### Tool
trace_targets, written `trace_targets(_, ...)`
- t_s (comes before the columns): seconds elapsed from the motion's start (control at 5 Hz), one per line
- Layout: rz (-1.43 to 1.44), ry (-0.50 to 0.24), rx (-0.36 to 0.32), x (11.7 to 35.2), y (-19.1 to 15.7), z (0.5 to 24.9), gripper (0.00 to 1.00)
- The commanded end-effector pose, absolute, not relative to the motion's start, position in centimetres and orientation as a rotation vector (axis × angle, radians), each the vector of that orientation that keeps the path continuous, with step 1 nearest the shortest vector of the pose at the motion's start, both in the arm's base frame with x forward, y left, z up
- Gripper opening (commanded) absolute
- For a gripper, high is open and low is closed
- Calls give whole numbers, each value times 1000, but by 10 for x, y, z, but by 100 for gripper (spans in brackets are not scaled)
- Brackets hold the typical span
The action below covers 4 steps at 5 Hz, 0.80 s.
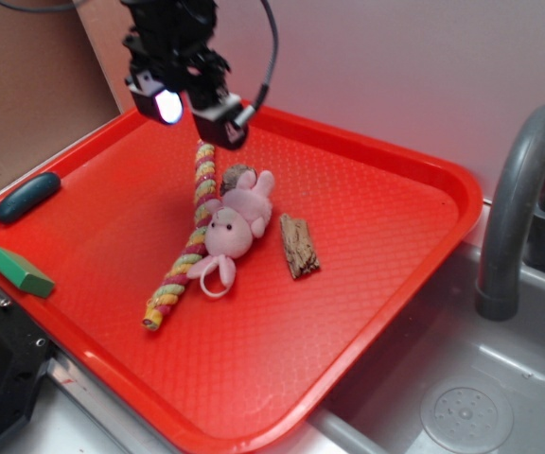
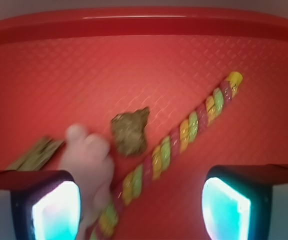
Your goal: Grab the rock.
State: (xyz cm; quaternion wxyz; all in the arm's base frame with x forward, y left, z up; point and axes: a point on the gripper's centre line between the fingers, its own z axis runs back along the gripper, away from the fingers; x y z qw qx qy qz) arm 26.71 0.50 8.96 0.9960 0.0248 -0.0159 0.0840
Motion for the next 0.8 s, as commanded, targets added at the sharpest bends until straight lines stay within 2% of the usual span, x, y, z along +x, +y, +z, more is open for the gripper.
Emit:
trace_targets(0.0, 170, -31, 61, 285, 2, 66, 100)
trace_targets(0.2, 164, -13, 91, 294, -3, 56, 100)
trace_targets(0.6, 131, 18, 141, 296, -16, 36, 100)
